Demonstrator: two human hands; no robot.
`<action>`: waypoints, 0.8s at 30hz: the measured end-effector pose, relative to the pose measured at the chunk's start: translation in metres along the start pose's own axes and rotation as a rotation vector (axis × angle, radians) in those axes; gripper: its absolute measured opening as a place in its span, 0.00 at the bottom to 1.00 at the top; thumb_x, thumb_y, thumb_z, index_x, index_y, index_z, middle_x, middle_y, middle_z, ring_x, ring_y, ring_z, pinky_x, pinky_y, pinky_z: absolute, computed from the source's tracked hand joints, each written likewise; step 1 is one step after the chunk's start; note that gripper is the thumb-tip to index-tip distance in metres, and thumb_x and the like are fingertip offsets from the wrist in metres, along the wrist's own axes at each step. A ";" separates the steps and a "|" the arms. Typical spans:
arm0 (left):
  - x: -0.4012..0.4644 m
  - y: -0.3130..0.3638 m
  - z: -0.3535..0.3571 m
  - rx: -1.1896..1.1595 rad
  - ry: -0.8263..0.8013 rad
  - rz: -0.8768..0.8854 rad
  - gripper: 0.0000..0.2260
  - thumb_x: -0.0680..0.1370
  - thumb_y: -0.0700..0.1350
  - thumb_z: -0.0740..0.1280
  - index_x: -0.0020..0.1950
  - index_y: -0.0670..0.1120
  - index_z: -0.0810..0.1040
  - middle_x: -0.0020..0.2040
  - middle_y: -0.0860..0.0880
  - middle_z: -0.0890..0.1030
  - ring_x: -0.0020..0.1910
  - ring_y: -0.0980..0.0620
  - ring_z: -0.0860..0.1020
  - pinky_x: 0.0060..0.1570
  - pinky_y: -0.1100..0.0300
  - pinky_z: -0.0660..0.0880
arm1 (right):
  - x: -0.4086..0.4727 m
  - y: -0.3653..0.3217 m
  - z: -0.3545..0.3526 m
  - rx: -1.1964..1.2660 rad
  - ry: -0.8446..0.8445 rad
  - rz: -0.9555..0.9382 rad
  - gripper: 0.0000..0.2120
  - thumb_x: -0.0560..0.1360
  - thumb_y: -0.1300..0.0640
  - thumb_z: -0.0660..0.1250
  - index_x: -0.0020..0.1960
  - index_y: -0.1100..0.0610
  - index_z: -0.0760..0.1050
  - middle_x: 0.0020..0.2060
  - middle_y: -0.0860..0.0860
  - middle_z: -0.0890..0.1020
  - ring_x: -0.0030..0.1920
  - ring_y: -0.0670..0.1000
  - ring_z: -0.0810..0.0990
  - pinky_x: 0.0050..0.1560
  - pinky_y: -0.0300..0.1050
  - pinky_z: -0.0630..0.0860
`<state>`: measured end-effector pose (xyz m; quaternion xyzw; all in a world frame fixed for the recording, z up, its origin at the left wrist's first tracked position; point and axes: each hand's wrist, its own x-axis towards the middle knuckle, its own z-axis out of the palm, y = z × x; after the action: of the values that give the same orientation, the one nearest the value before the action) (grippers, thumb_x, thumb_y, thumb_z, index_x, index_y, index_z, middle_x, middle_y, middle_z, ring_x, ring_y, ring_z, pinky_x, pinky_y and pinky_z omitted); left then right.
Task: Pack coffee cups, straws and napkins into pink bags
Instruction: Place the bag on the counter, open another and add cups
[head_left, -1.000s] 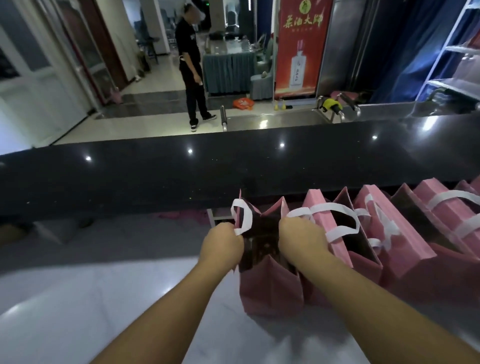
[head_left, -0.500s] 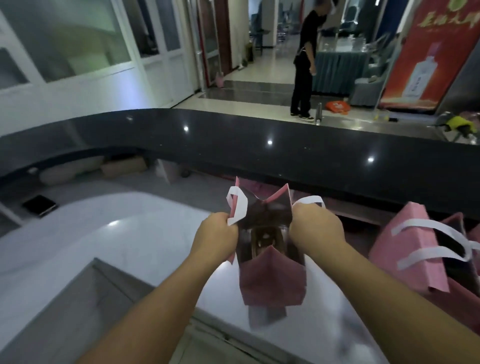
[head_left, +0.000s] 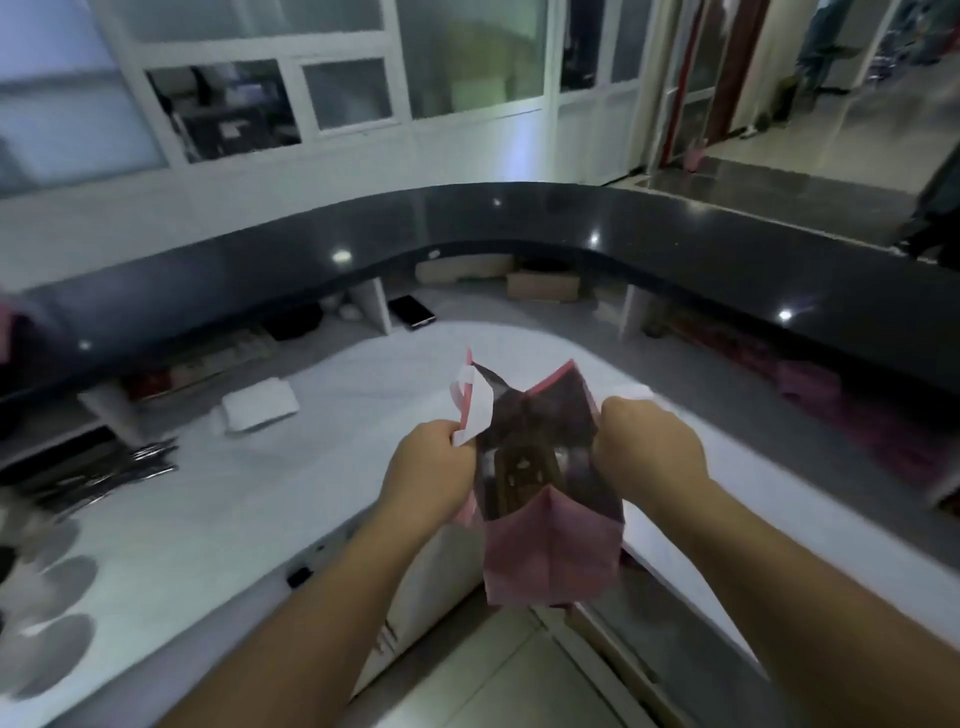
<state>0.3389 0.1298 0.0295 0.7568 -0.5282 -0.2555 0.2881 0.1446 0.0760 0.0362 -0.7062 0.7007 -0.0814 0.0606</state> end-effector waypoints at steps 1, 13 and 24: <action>0.001 -0.016 -0.015 0.000 0.026 -0.018 0.20 0.84 0.45 0.61 0.32 0.51 0.68 0.31 0.51 0.72 0.30 0.54 0.69 0.29 0.62 0.59 | 0.001 -0.021 0.006 0.011 -0.008 -0.027 0.08 0.79 0.59 0.67 0.44 0.52 0.70 0.33 0.48 0.67 0.29 0.46 0.66 0.27 0.39 0.57; 0.014 -0.161 -0.141 -0.056 0.294 -0.328 0.15 0.82 0.46 0.63 0.36 0.45 0.76 0.33 0.48 0.77 0.32 0.50 0.72 0.33 0.55 0.65 | 0.036 -0.228 0.067 0.037 -0.157 -0.410 0.11 0.77 0.58 0.66 0.39 0.54 0.67 0.38 0.51 0.74 0.31 0.50 0.69 0.31 0.40 0.62; 0.040 -0.232 -0.212 0.055 0.472 -0.587 0.14 0.82 0.47 0.62 0.38 0.47 0.76 0.34 0.51 0.78 0.36 0.48 0.77 0.32 0.55 0.66 | 0.070 -0.363 0.105 0.080 -0.293 -0.744 0.14 0.79 0.57 0.63 0.36 0.51 0.67 0.35 0.50 0.75 0.31 0.49 0.74 0.26 0.41 0.62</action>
<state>0.6494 0.1916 0.0113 0.9214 -0.2147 -0.1314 0.2960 0.5216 0.0072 0.0083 -0.9128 0.3775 -0.0234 0.1540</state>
